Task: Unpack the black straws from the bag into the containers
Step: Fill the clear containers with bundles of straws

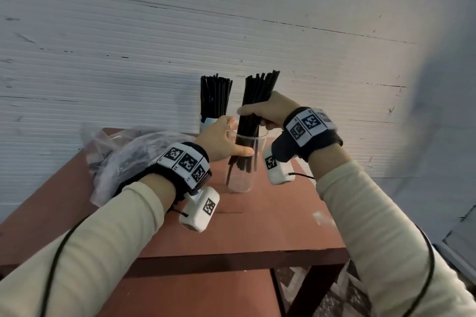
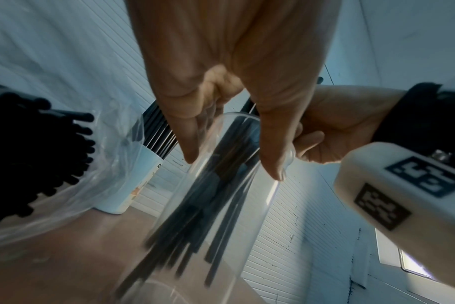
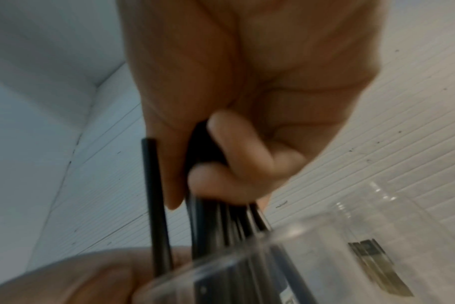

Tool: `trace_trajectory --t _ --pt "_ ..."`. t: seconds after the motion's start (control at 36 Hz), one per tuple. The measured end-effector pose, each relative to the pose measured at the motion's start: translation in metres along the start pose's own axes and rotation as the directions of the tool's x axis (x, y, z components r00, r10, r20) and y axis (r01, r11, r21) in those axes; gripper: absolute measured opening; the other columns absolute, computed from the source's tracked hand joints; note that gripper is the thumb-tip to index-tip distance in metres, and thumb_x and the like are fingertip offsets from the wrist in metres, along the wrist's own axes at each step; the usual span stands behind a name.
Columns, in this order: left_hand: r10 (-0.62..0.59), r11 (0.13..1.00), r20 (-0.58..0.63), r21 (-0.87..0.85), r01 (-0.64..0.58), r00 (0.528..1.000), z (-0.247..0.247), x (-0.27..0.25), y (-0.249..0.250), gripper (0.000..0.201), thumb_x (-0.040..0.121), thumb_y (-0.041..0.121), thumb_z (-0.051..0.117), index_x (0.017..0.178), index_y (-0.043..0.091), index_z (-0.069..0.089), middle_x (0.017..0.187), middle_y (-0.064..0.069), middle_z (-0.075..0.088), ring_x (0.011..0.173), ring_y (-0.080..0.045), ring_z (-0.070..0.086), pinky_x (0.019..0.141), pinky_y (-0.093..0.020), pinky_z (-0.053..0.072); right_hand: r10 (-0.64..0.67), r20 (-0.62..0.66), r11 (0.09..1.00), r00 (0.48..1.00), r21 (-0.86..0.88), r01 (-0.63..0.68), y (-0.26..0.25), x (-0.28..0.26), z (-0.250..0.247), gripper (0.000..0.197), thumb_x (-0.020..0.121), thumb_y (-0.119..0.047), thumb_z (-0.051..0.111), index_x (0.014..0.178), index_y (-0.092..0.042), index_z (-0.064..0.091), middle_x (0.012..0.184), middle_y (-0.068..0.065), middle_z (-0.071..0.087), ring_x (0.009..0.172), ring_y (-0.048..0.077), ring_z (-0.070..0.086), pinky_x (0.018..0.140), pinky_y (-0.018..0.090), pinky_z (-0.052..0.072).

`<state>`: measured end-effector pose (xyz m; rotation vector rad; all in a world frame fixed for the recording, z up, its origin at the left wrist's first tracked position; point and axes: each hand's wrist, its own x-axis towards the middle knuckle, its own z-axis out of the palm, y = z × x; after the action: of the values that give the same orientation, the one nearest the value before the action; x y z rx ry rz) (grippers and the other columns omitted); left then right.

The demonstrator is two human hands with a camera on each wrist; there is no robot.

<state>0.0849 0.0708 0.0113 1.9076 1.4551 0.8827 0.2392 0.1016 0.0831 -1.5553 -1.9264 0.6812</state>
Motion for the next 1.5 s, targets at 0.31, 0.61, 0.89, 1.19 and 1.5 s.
trace_trajectory --t 0.31,0.61,0.89,1.19,1.5 --pt "0.038 0.996 -0.001 -0.078 -0.038 0.999 0.005 0.003 -0.005 0.106 0.043 0.063 0.078 0.135 0.022 0.047 0.123 0.008 0.062 0.116 -0.011 0.058 0.105 -0.040 0.045 -0.014 0.059 0.978 0.998 -0.206 0.026 -0.005 -0.022 -0.006 0.064 0.085 -0.071 0.046 0.106 -0.014 0.065 0.101 -0.001 0.068 0.089 0.017 0.069 0.066 0.030 0.050" --pt "0.000 1.000 0.014 -0.020 0.000 1.000 0.000 -0.015 0.008 0.083 0.078 0.019 0.080 0.146 0.013 0.033 0.144 -0.002 0.046 0.136 -0.018 0.040 0.099 -0.020 0.028 -0.357 -0.290 0.934 0.888 -0.126 0.334 -0.006 -0.043 0.009 0.033 0.097 -0.042 0.049 0.117 -0.019 0.061 0.118 -0.006 0.061 0.106 0.009 0.055 0.091 0.026 0.045" --pt "0.127 0.988 -0.292 0.126 -0.094 0.948 -0.066 -0.049 -0.016 0.040 0.083 0.011 0.067 0.119 0.024 0.058 0.111 0.002 0.063 0.099 -0.019 0.060 0.092 -0.035 0.049 -0.687 -0.346 0.709 0.639 -0.127 0.694 -0.044 -0.083 0.051 0.007 0.087 -0.008 0.056 0.083 -0.007 0.061 0.074 0.005 0.062 0.066 0.017 0.055 0.064 0.031 0.048" --pt "0.060 0.963 -0.142 0.268 -0.020 0.988 -0.127 -0.089 -0.061 0.031 0.083 0.017 0.072 0.111 0.030 0.067 0.129 0.001 0.055 0.121 -0.018 0.049 0.093 -0.032 0.038 0.018 0.563 0.881 0.826 -0.399 0.253 -0.031 -0.083 0.117 0.048 0.082 -0.041 0.071 0.116 -0.024 0.042 0.091 0.002 0.068 0.070 0.016 0.070 0.069 0.034 0.059" --pt "0.001 0.935 -0.027 0.355 0.009 1.000 -0.129 -0.099 -0.082 0.049 0.083 0.001 0.062 0.096 0.048 0.066 0.129 0.010 0.060 0.102 -0.027 0.064 0.092 -0.043 0.050 -0.373 0.356 0.846 0.857 -0.249 0.472 -0.045 -0.058 0.153 0.009 0.090 -0.026 0.061 0.097 -0.021 0.066 0.083 -0.012 0.060 0.078 0.005 0.056 0.077 0.024 0.046"
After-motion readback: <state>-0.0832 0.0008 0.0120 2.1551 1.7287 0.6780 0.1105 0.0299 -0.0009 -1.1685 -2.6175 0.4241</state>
